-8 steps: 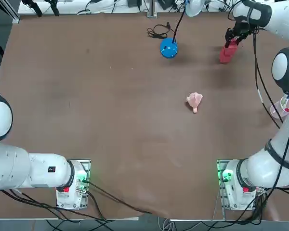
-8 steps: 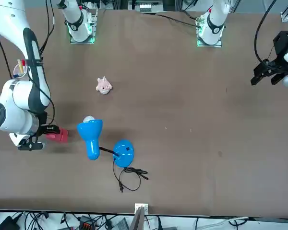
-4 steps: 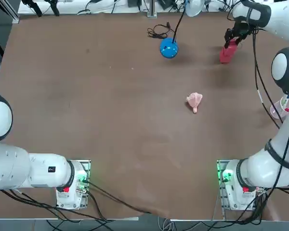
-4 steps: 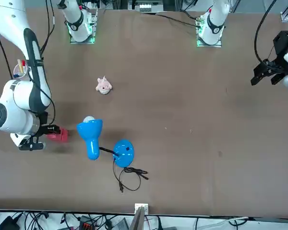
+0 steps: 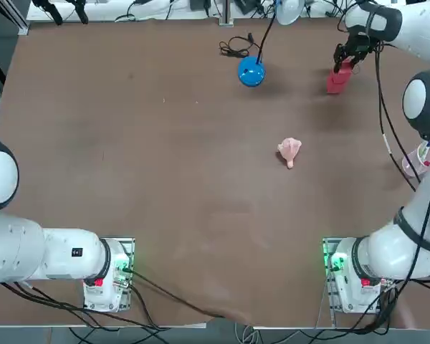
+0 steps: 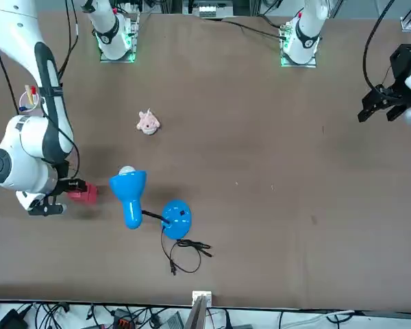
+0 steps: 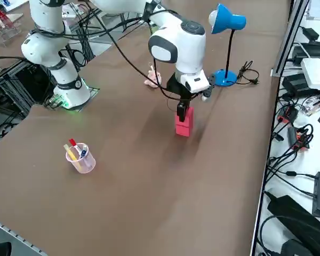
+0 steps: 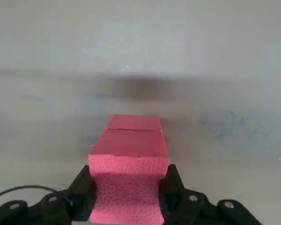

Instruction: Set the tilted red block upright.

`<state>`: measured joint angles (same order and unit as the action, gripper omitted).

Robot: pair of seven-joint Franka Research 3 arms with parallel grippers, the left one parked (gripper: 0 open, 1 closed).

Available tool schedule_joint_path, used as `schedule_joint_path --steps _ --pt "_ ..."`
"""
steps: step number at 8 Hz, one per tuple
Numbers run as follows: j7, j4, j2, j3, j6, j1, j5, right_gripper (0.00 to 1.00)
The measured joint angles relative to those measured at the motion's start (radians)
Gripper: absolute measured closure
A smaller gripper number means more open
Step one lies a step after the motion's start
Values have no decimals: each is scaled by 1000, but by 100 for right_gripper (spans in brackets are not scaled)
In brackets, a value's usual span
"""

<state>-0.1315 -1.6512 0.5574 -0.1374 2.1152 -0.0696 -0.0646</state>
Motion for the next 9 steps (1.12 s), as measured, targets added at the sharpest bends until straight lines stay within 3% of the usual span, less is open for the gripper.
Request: schedule_joint_path --steps 9 --pt "-1 7 8 0 1 0 0 31"
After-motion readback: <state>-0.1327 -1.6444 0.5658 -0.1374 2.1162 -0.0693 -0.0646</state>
